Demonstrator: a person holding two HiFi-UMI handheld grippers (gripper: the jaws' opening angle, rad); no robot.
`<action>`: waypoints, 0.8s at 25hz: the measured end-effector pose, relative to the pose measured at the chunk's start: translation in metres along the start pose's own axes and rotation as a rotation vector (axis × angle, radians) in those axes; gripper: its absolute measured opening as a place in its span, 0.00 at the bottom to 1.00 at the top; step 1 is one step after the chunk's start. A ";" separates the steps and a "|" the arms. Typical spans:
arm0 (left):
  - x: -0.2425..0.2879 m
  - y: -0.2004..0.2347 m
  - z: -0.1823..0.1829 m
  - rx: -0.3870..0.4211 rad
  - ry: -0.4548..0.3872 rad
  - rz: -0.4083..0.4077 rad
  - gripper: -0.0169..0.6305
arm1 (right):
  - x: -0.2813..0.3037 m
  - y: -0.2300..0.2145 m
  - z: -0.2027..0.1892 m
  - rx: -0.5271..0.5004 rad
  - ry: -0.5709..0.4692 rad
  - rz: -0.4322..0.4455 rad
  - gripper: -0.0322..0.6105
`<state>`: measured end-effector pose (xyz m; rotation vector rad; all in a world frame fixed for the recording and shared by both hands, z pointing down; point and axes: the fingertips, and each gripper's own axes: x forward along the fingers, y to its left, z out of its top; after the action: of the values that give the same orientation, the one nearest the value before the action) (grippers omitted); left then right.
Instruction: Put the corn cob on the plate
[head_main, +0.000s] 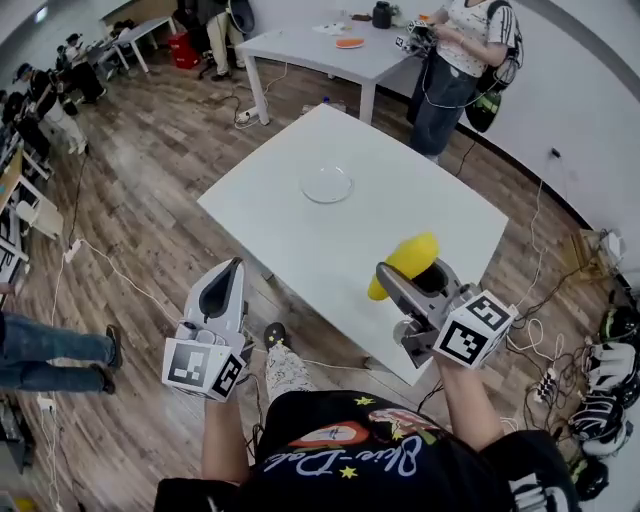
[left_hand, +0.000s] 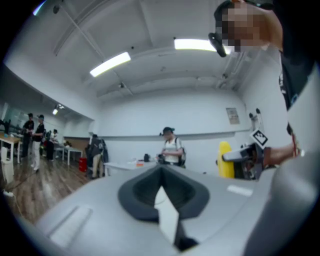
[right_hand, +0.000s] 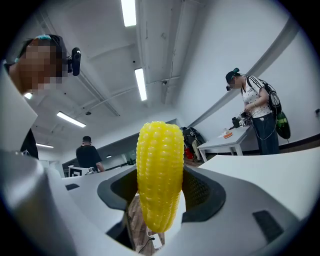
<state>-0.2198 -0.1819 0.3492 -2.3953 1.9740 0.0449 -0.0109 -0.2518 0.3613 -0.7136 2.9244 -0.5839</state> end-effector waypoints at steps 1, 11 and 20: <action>0.017 0.009 -0.004 -0.008 -0.007 -0.029 0.02 | 0.010 -0.007 0.000 -0.006 0.005 -0.016 0.46; 0.160 0.123 -0.023 -0.018 0.024 -0.303 0.02 | 0.151 -0.070 -0.009 -0.016 0.099 -0.211 0.46; 0.212 0.205 -0.049 -0.007 0.097 -0.399 0.02 | 0.248 -0.155 -0.050 -0.075 0.405 -0.377 0.46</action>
<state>-0.3804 -0.4310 0.3866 -2.7928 1.4892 -0.0783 -0.1732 -0.4746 0.4709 -1.3162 3.2061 -0.7258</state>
